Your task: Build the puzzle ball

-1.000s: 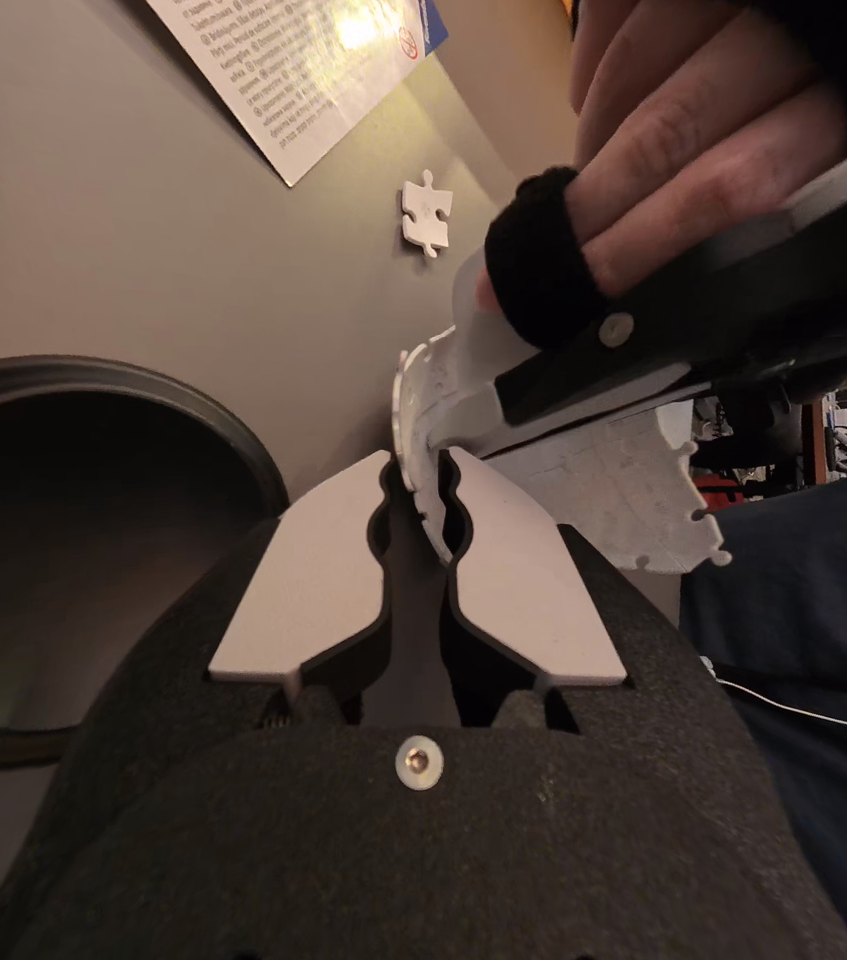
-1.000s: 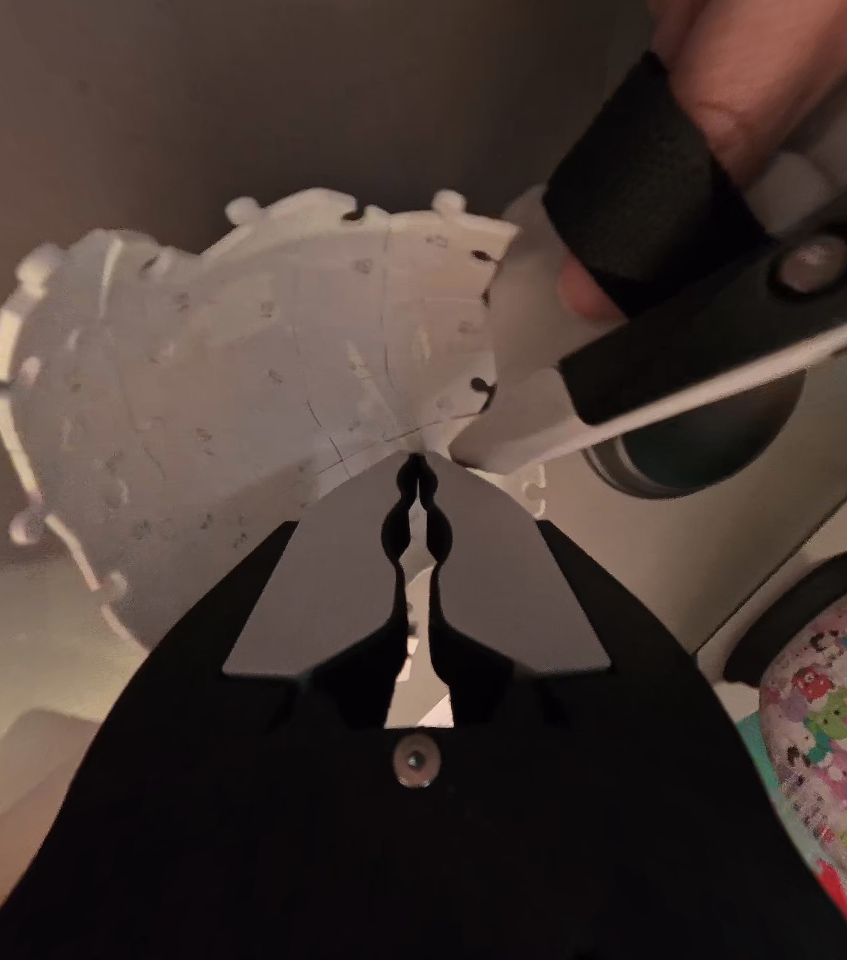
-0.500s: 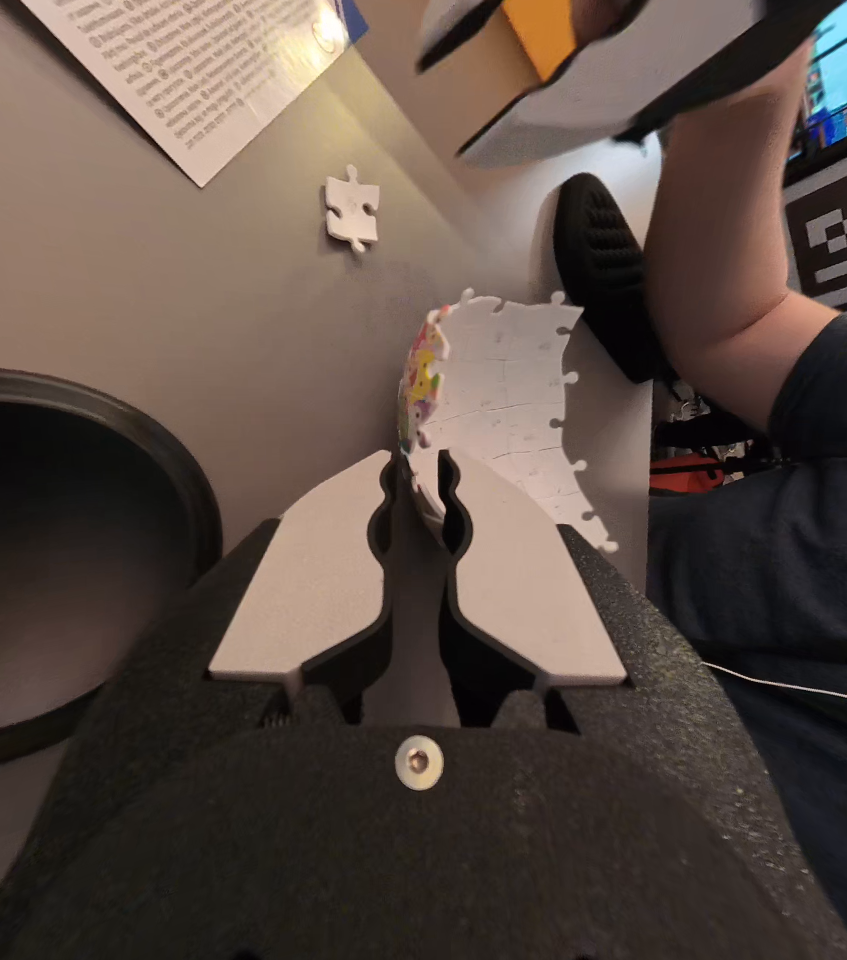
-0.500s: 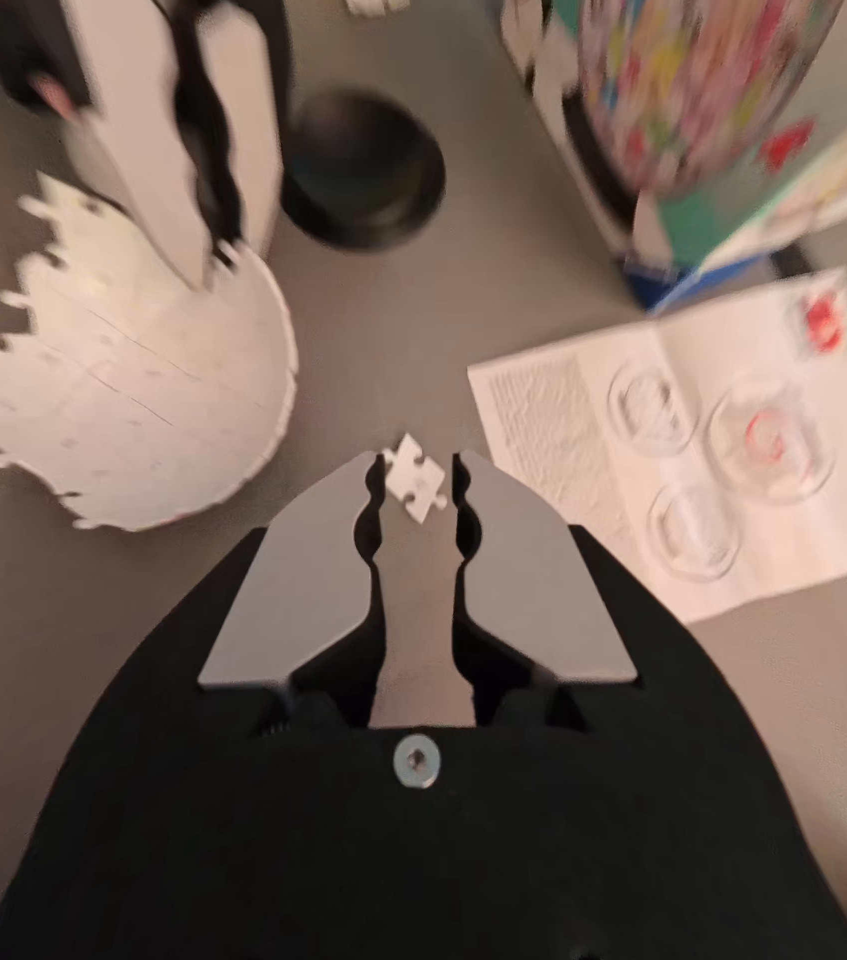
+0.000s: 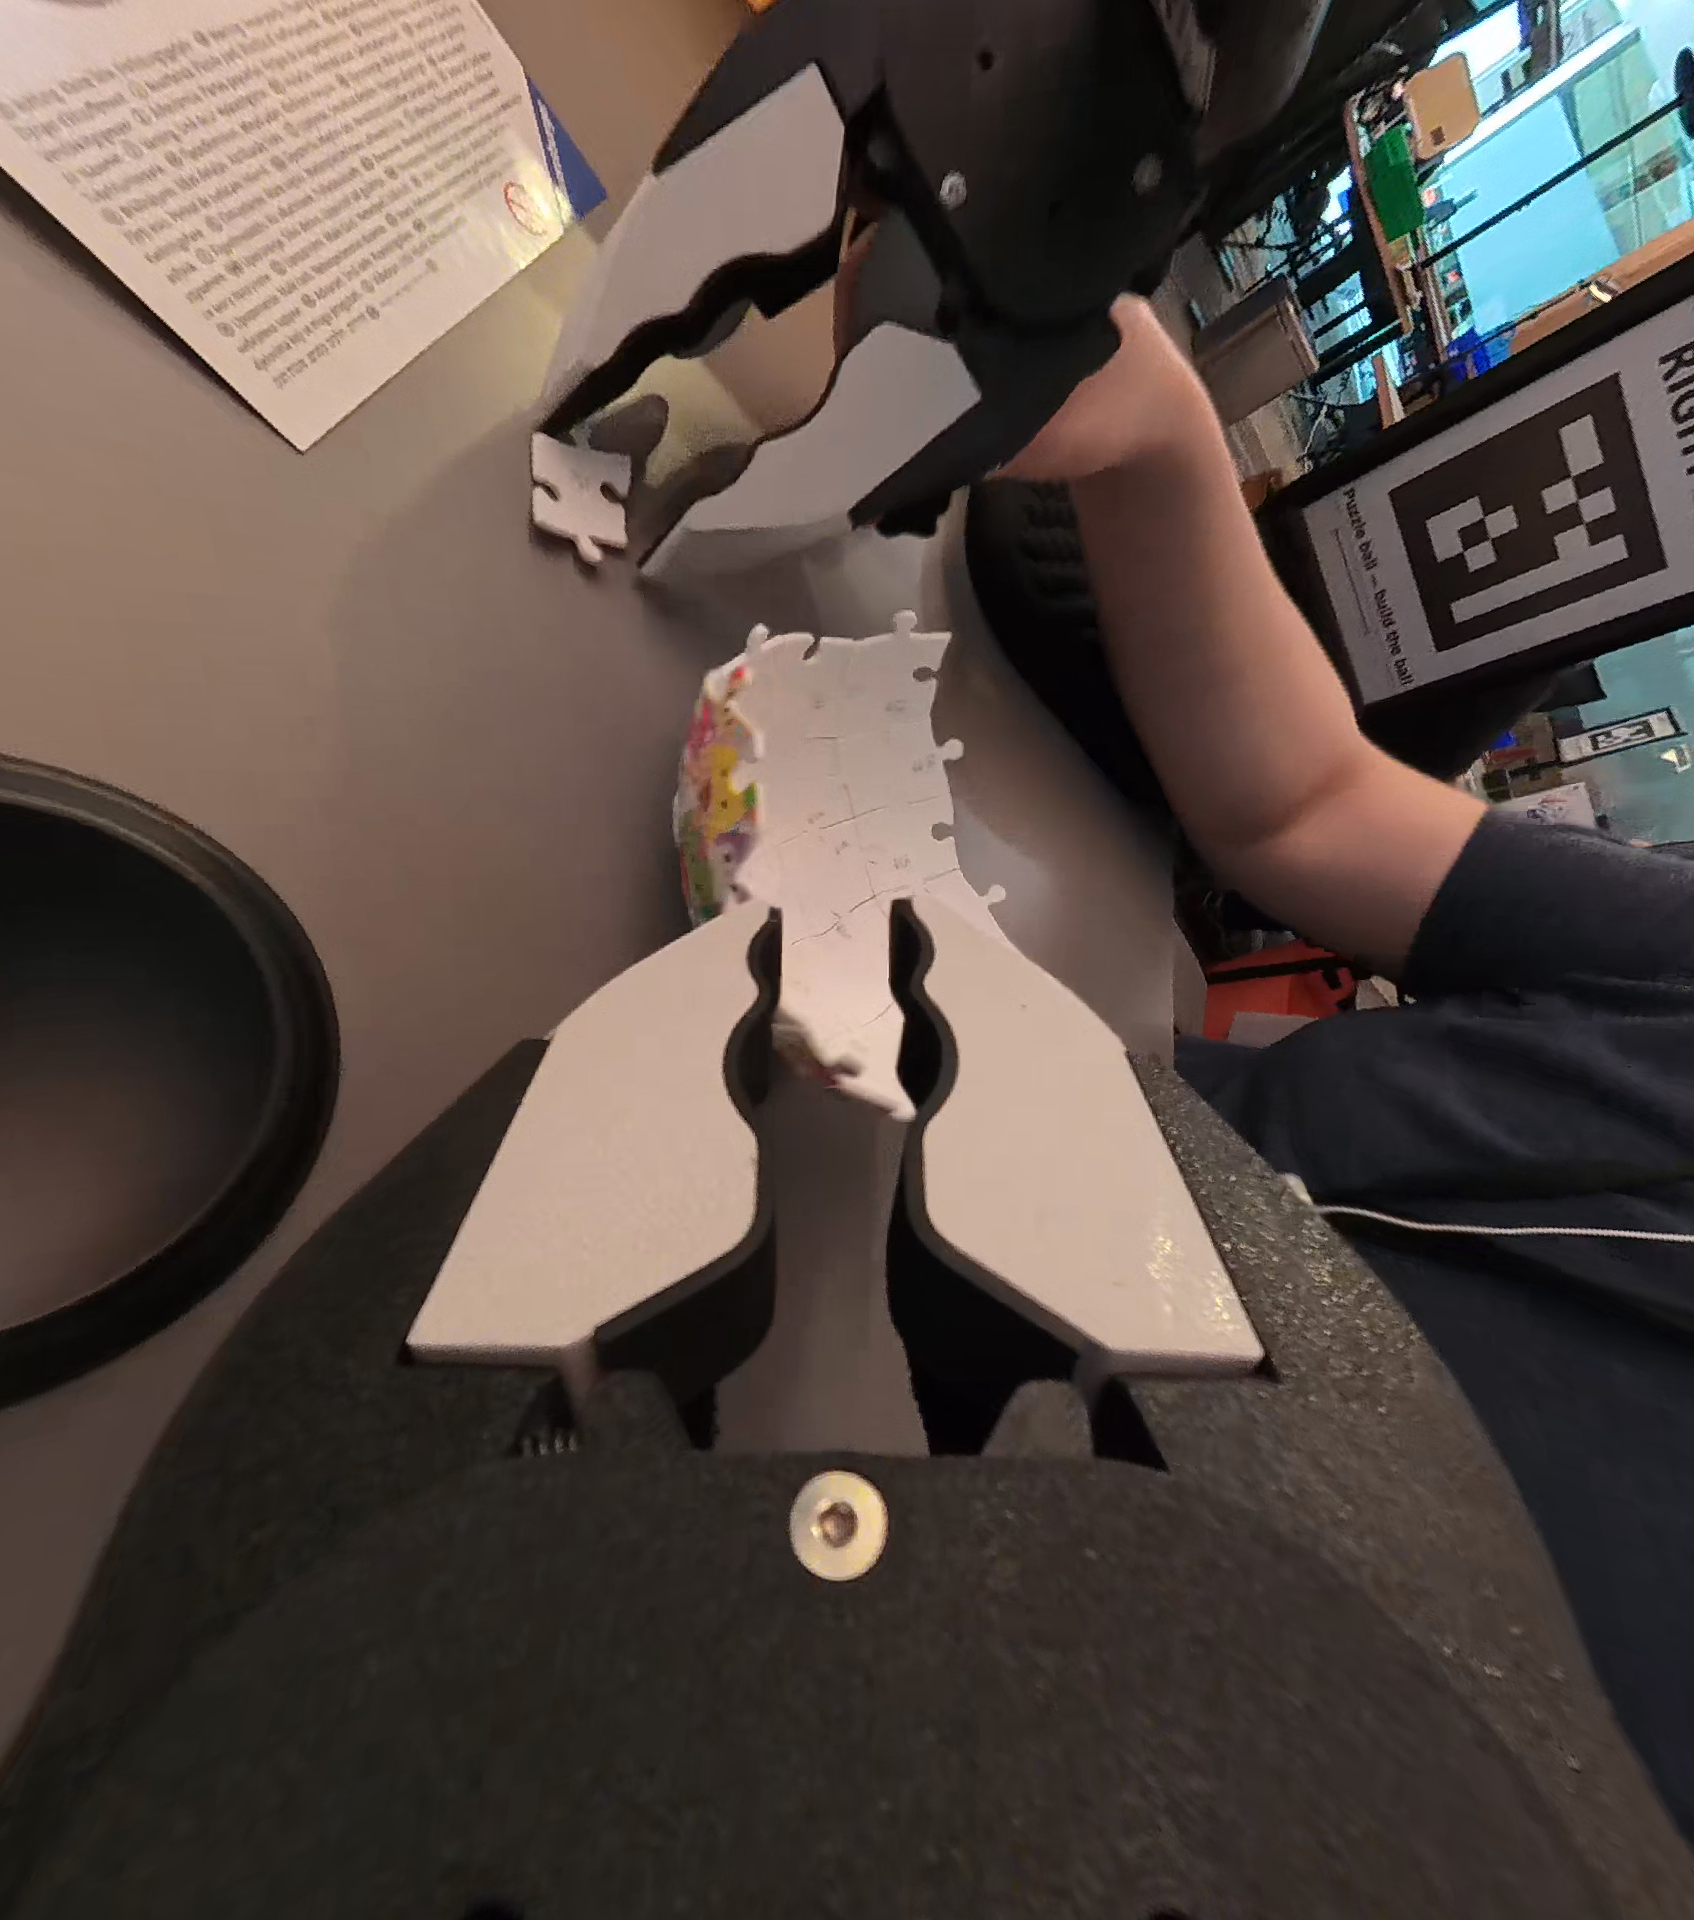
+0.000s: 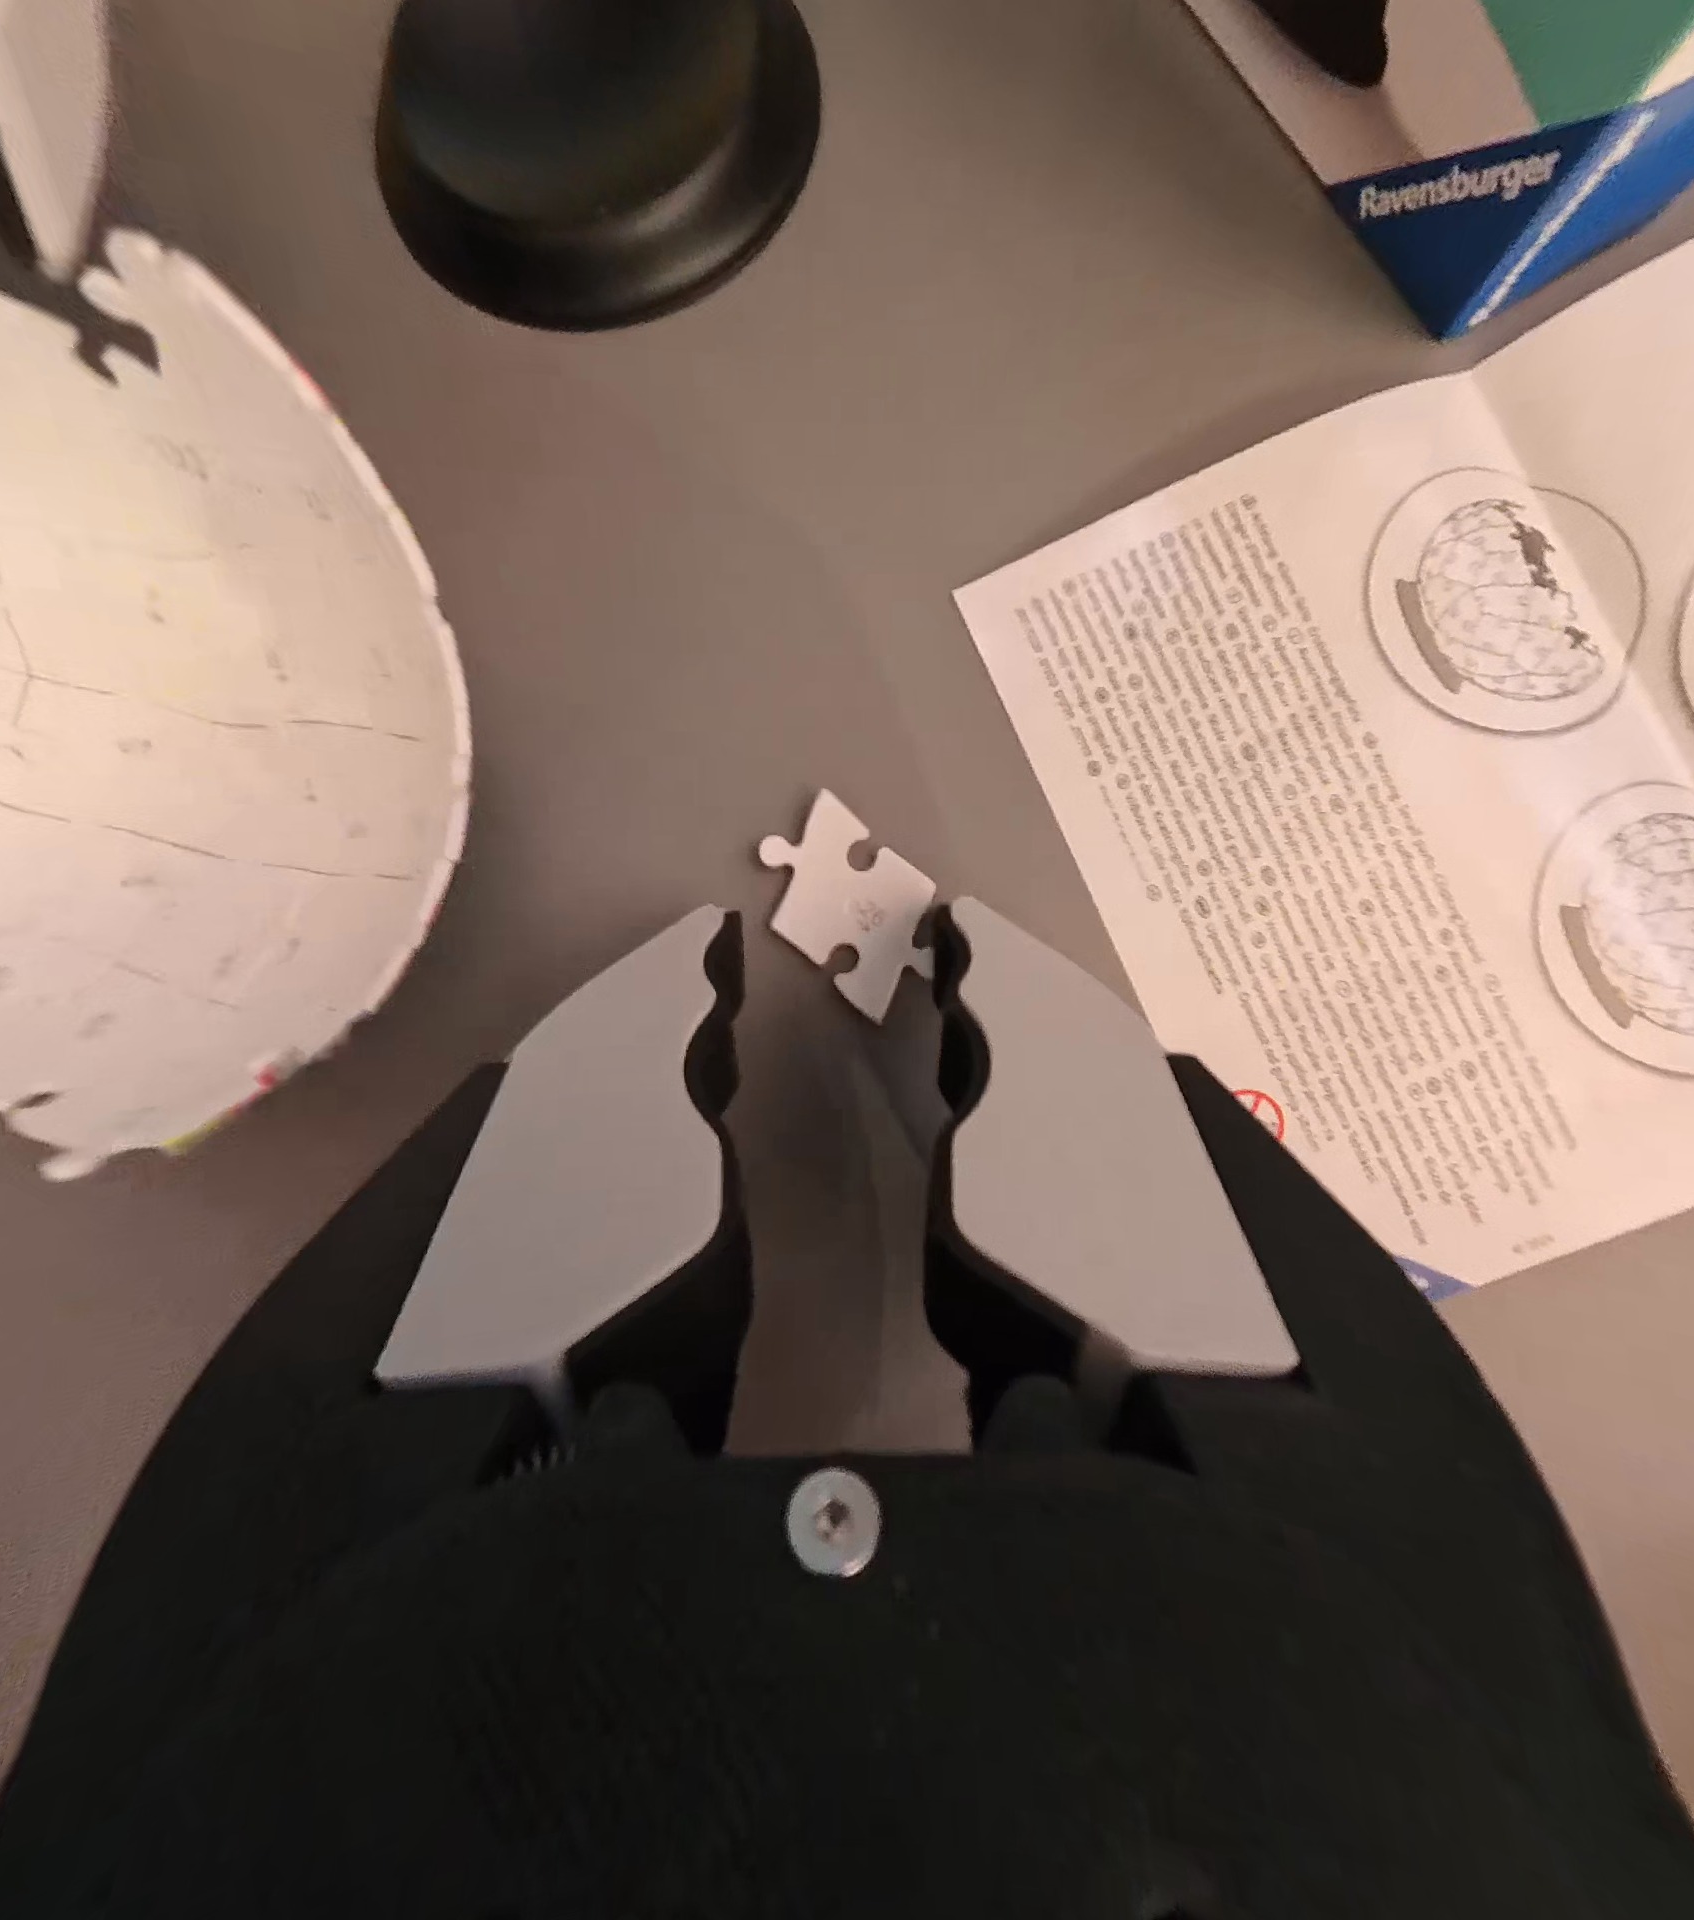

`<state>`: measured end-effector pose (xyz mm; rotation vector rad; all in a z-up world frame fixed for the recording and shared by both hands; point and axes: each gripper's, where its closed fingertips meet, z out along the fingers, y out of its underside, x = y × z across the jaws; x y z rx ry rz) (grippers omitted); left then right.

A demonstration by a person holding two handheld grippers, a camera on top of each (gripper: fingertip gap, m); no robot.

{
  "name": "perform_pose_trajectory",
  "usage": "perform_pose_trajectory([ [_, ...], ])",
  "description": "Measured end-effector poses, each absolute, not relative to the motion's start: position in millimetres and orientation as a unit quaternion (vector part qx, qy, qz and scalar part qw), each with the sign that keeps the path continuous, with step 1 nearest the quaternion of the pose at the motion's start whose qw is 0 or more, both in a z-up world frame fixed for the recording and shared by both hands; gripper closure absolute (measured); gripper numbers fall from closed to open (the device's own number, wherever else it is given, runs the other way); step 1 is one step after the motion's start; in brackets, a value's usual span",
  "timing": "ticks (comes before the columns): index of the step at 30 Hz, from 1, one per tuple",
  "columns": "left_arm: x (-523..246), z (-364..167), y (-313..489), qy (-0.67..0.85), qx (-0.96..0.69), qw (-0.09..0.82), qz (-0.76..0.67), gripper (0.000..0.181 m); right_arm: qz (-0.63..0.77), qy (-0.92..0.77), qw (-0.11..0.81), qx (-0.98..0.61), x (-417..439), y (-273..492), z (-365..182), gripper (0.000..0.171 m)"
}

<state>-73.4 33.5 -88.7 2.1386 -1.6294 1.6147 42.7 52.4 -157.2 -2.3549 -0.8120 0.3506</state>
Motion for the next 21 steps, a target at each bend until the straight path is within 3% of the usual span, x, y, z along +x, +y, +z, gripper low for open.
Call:
perform_pose_trajectory([
  [3,-76,-84,38,-0.520,0.685,-0.013,0.510,0.162,0.106,-0.311,0.311,-0.892,45,46,-158,0.150],
  [18,-84,-53,51,-0.507,0.684,-0.075,0.519,0.163,0.059,-0.255,0.374,-0.889,62,9,-157,0.155],
  [21,-82,-45,50,-0.506,0.680,-0.089,0.523,0.163,0.044,-0.253,0.395,-0.882,63,5,-151,0.170],
])
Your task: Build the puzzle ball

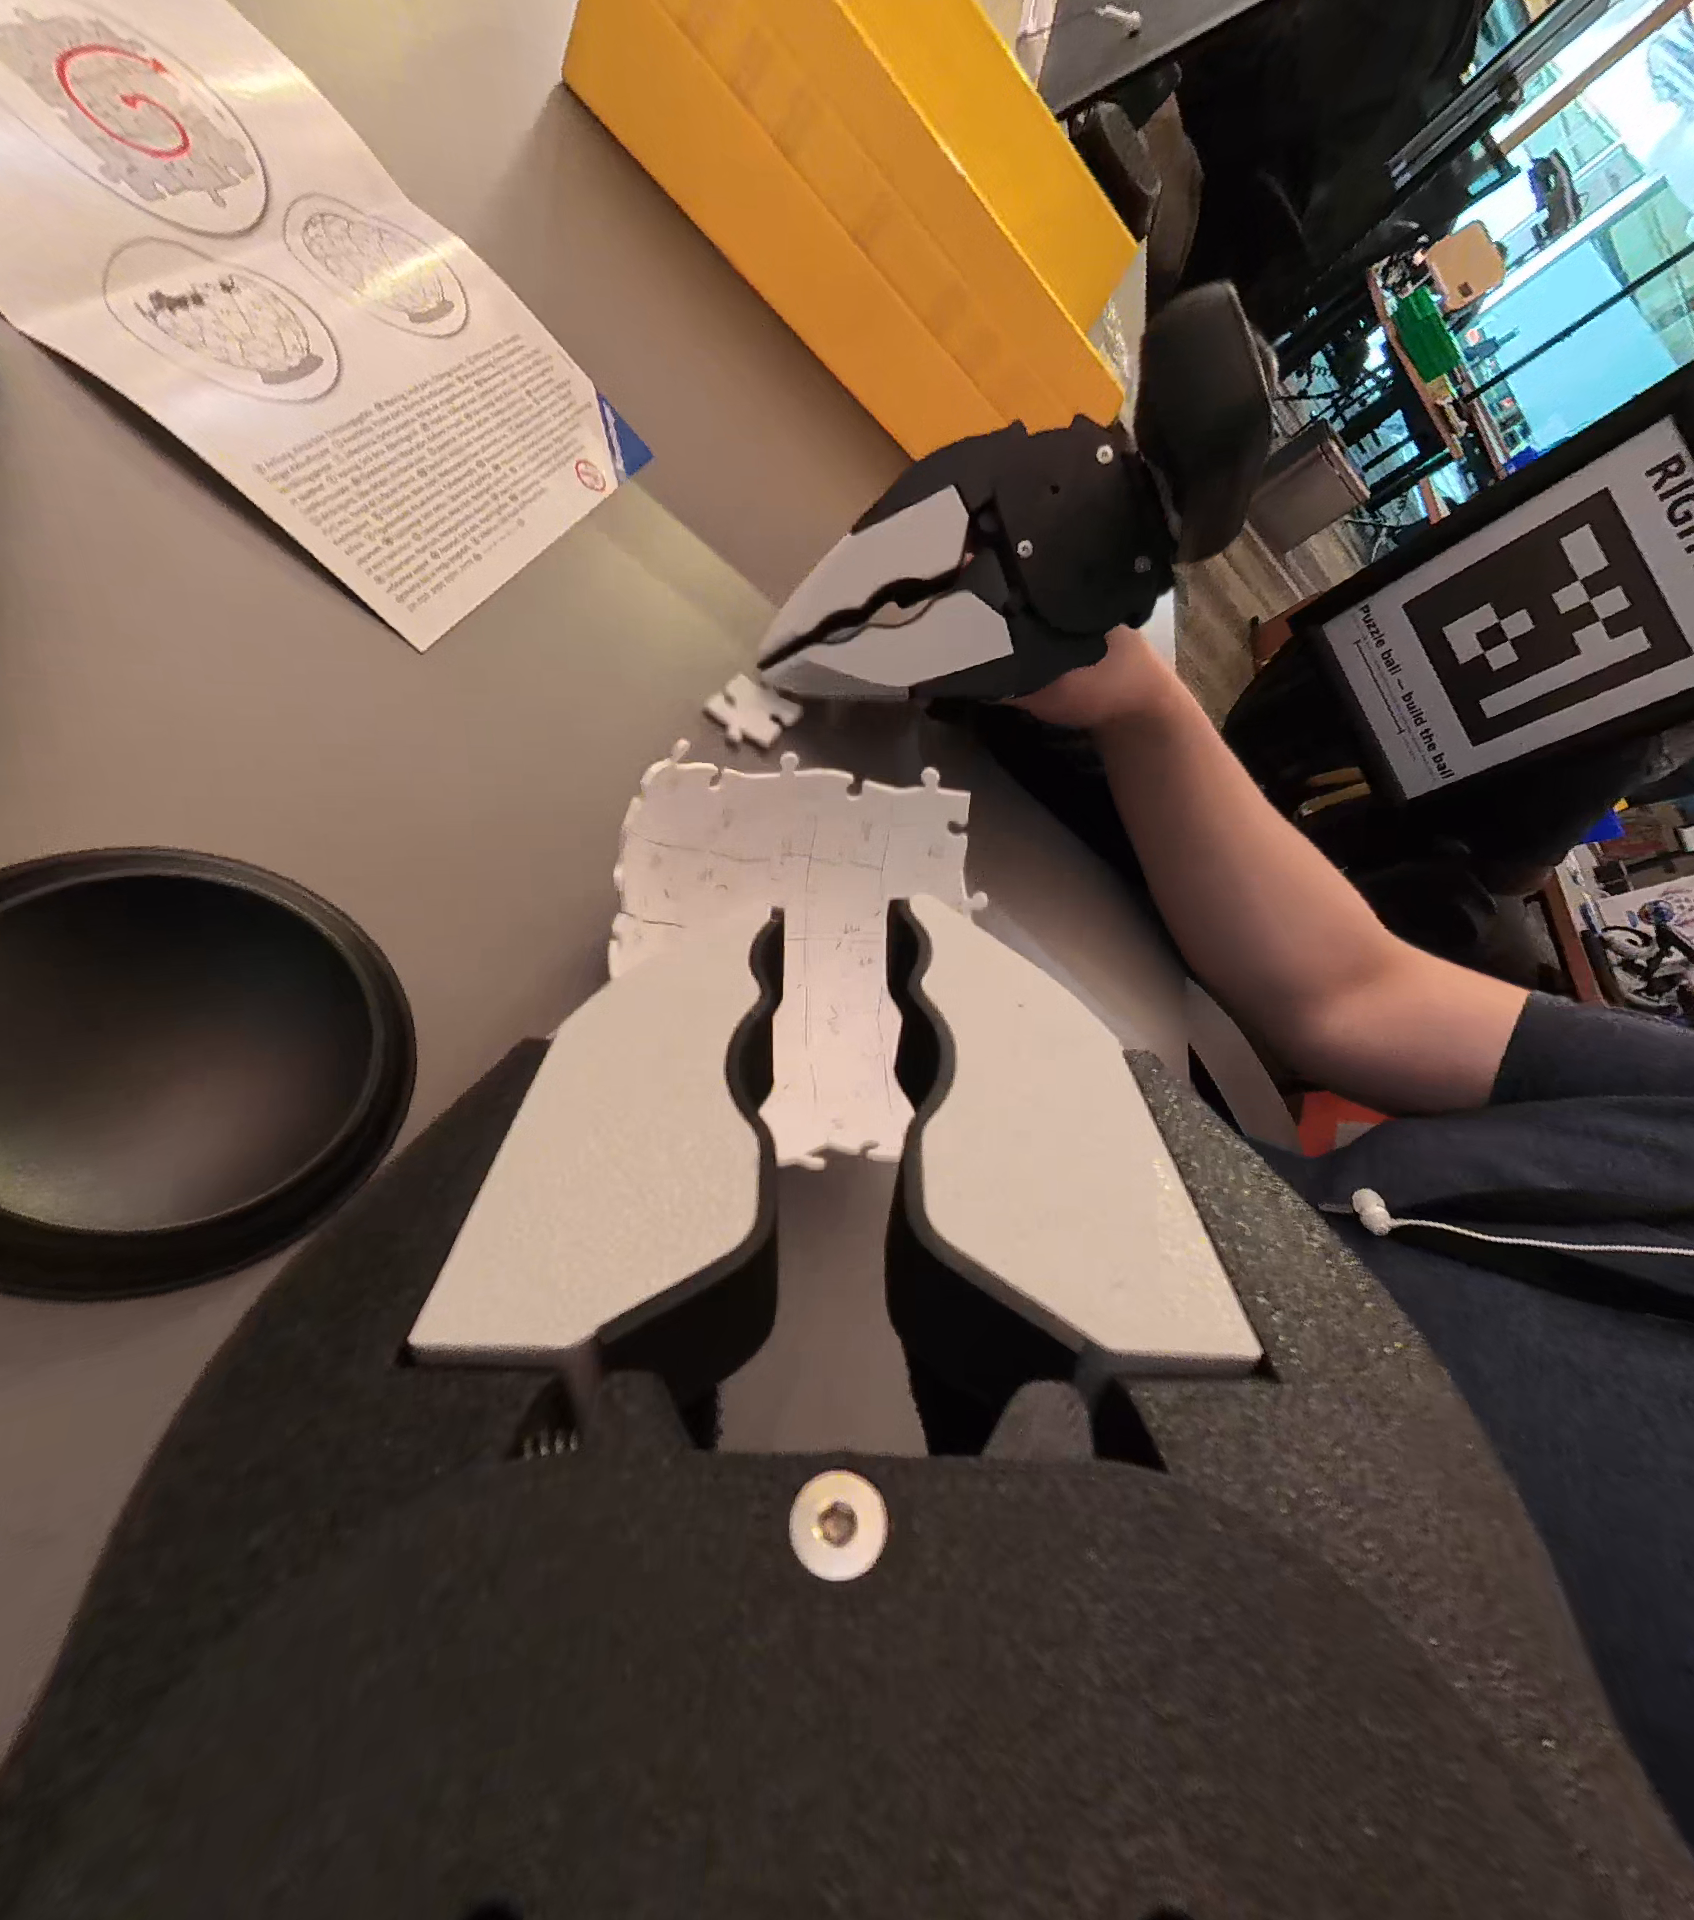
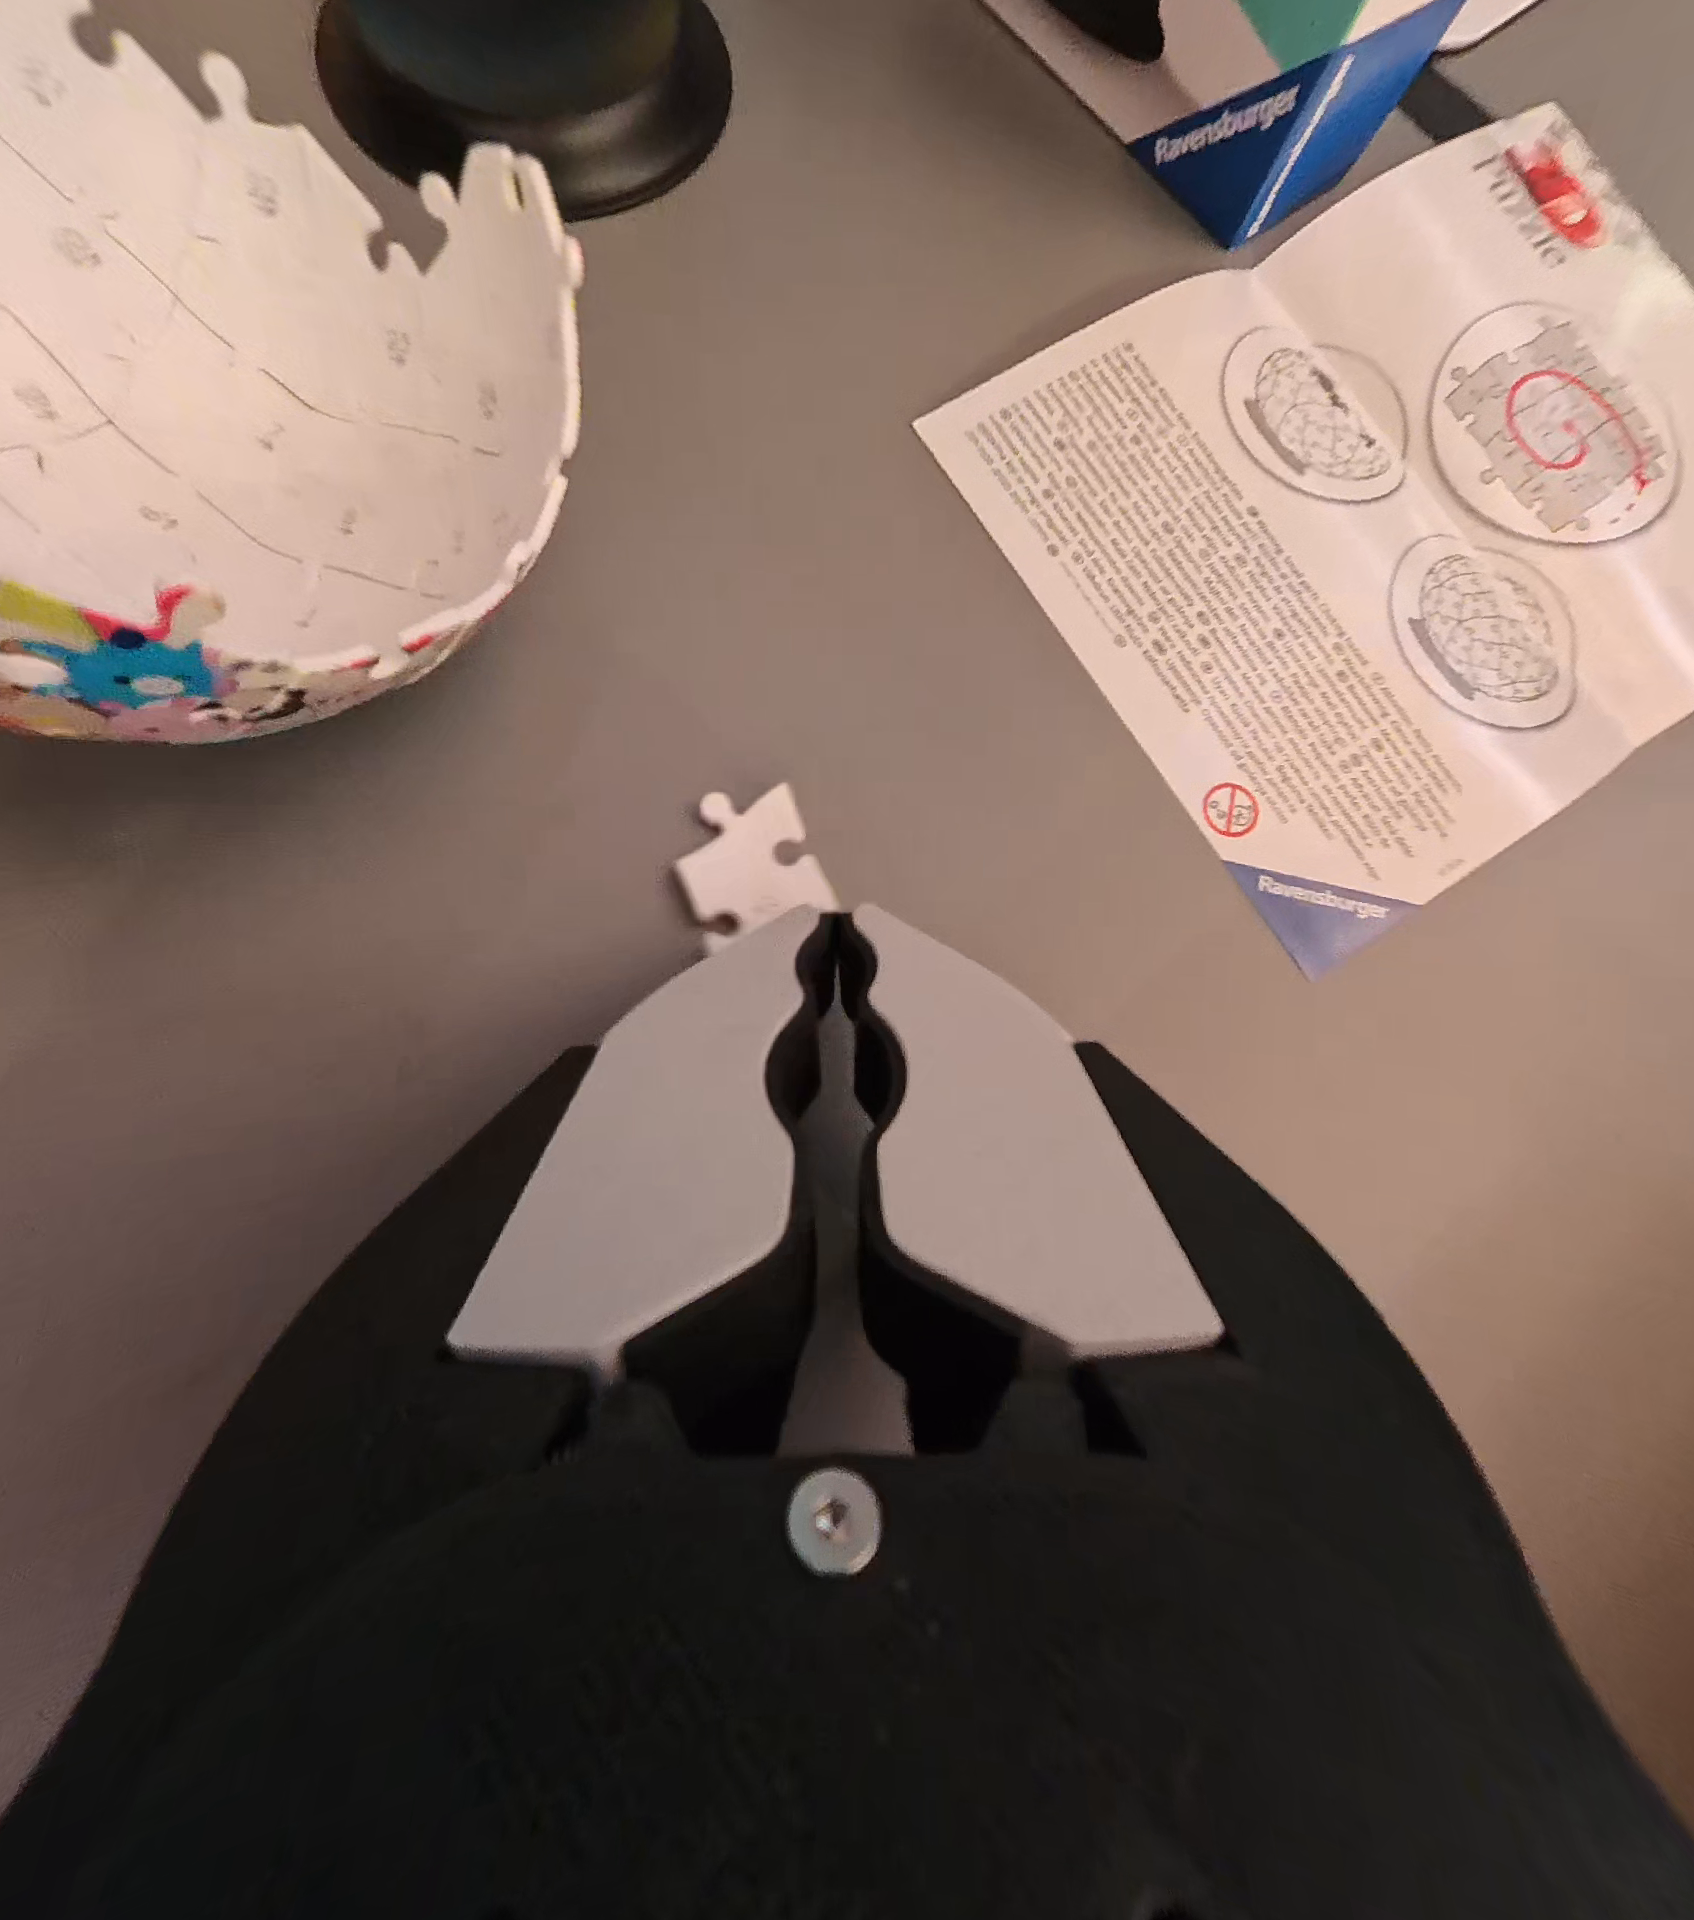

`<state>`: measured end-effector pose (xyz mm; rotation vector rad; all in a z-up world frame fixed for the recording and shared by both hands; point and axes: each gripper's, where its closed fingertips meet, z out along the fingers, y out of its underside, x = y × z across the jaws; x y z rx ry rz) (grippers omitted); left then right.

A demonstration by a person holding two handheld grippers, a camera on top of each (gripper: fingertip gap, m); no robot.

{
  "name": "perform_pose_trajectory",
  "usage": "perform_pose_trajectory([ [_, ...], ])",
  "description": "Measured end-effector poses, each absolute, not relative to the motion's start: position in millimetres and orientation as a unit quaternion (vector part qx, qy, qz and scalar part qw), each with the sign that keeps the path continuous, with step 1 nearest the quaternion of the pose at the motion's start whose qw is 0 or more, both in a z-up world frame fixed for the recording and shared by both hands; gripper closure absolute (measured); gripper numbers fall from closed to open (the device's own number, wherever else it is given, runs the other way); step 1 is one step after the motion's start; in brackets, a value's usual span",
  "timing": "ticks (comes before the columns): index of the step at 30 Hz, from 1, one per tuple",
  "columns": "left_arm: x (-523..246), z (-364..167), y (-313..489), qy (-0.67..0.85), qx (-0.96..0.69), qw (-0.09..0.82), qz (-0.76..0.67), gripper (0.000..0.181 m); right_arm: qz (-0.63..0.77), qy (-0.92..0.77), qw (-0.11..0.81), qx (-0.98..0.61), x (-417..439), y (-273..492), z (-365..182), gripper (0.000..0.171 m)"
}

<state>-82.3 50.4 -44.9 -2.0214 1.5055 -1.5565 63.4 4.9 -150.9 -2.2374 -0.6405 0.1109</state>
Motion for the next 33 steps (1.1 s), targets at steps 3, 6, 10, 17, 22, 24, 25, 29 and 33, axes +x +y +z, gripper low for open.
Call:
perform_pose_trajectory([
  [3,-81,-38,50,0.513,-0.678,0.107,-0.516,0.162,0.031,-0.249,0.403,-0.880,64,2,-147,0.170],
  [6,-81,-30,48,0.522,-0.670,0.121,-0.514,0.162,0.028,-0.250,0.400,-0.882,63,1,-148,0.170],
  [10,-87,-12,46,0.520,-0.659,0.146,-0.524,0.162,0.082,-0.219,0.434,-0.870,59,-3,-131,0.170],
  [17,-101,11,55,0.505,-0.649,0.183,-0.538,0.164,0.143,-0.202,0.452,-0.857,62,-9,-116,0.170],
  [22,-104,12,56,0.505,-0.648,0.176,-0.542,0.164,0.141,-0.201,0.404,-0.881,51,-8,-136,0.140],
  [24,-105,10,55,0.509,-0.650,0.176,-0.536,0.164,0.104,-0.219,0.376,-0.895,46,-11,-147,0.134],
  [25,-105,9,55,0.513,-0.650,0.175,-0.533,0.164,0.079,-0.226,0.366,-0.899,46,-10,-151,0.134],
  [29,-104,11,52,0.518,-0.645,0.171,-0.536,0.164,0.079,-0.224,0.340,-0.910,39,-7,-159,0.134],
  [33,-102,10,51,0.512,-0.645,0.165,-0.543,0.164,0.083,-0.213,0.342,-0.912,42,-5,-159,0.145],
])
